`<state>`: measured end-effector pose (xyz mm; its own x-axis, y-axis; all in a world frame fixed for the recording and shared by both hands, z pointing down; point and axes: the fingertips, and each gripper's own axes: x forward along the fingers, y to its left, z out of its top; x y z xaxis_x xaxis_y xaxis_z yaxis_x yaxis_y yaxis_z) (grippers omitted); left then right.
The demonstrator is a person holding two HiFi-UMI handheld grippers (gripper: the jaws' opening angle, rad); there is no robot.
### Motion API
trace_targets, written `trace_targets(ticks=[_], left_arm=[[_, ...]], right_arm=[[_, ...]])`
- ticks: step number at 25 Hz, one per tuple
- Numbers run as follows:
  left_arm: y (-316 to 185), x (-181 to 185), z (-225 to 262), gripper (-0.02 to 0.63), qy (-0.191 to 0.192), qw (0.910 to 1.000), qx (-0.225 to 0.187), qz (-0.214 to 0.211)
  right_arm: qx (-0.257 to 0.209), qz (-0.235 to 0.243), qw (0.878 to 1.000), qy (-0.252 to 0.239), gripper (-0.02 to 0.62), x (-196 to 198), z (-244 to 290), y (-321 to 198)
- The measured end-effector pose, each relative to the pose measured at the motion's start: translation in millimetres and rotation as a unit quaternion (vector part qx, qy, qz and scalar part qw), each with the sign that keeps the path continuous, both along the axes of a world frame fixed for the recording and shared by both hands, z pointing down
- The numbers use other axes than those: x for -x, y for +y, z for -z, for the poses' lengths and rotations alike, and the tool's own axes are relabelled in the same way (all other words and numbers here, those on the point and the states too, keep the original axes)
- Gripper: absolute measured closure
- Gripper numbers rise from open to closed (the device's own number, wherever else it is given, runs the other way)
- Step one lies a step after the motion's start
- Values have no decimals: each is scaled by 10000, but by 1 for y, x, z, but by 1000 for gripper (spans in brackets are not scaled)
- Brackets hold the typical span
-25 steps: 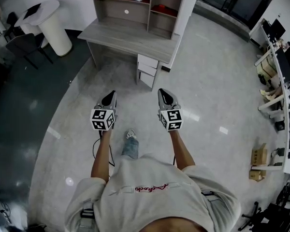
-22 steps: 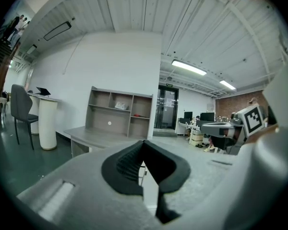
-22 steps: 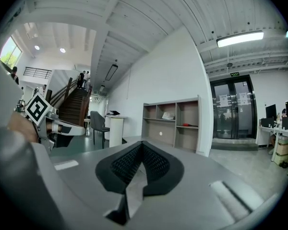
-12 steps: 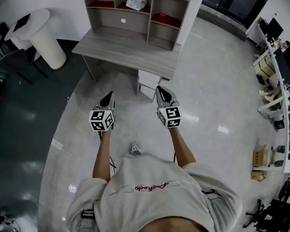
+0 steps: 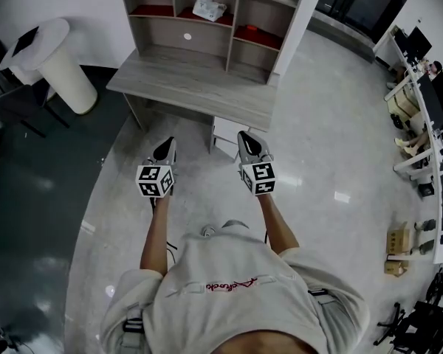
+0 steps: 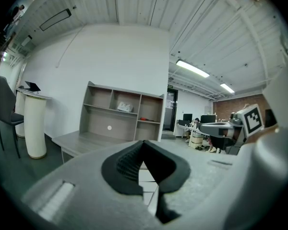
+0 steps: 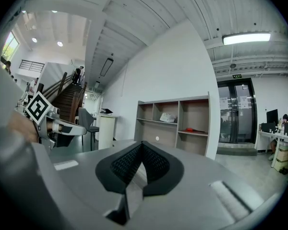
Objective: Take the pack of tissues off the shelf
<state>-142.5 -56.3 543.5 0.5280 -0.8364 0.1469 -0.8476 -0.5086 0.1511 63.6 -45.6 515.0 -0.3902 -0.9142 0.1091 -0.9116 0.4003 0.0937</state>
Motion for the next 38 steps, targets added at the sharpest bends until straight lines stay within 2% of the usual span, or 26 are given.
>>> trace_targets(ticks=[8,17,24,38], left_arm=[[-29,-9,1,607,-90,9999,-67,-115],[-80,-4,-2,607,-120,9999,-90,-35],[-155,-13,-11,607,-177,9998,-21,-73],[-340,-31,19,607,-263,9996,-104,-24]], right_arm=[[85,40,9999,74,588,-1,-15,-23],[12,179,9998,42,588,9,-14,-79],[-16,193,9998,14,588,6,-18,-158],[-192,269,9994,-122,588,-8,22,-350]])
